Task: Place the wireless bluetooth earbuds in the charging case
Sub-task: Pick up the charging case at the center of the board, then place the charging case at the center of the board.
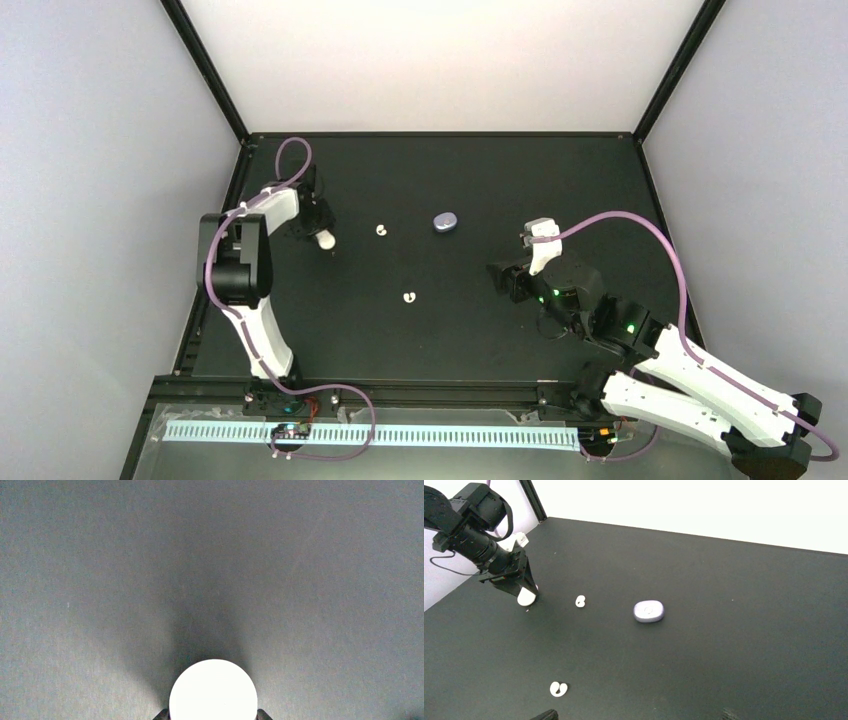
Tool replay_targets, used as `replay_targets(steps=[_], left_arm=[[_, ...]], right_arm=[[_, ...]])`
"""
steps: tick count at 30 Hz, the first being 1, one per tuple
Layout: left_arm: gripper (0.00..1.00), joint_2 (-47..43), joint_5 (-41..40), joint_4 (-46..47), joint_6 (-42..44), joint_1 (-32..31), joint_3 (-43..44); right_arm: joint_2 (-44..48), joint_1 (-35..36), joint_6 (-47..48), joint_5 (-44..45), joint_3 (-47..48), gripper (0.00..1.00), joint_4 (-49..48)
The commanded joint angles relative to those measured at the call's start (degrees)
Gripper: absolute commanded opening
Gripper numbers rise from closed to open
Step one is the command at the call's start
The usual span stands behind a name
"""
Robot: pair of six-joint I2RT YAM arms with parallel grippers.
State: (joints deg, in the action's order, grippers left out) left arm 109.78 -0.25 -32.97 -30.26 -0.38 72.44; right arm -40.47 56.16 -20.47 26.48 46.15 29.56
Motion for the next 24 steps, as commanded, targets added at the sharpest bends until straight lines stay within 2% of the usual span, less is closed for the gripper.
replay_targets(steps=[1,6,11,14,18,21,24], left_arm=[[0.31,-7.65,-0.2,-0.84,-0.35,-2.31,-3.67],[0.31,-20.28,1.5,0.55,-4.93,-9.0,-13.49],[0.31,-27.53,-2.82,-1.4,-16.88,-23.22,-19.89],[0.25,-26.65,-5.48,-3.54,-23.73,-30.61,-17.7],[0.23,-23.8,-7.68,-4.64,-31.27,-36.58,-12.87],[0.23,-18.94,-9.32,-7.84,-35.0,-40.7,-6.6],[0.22,-10.33,-9.66,-12.86,-36.38,-44.34,2.09]], right_arm=[[0.35,-0.25,0.2,1.05,0.35,0.84,-0.53],[-0.07,-0.29,-0.6,0.06,-1.17,0.84,-2.4],[-1.14,-0.2,-1.88,-1.02,-2.51,0.84,-4.35],[-1.24,-0.18,-2.31,-0.92,-2.72,0.84,-4.47],[-0.43,-0.18,-4.35,0.31,-2.99,0.83,-2.17],[1.33,-0.19,-6.71,1.6,-3.65,0.83,0.05],[3.7,-0.22,-9.04,1.69,-4.91,0.83,0.96]])
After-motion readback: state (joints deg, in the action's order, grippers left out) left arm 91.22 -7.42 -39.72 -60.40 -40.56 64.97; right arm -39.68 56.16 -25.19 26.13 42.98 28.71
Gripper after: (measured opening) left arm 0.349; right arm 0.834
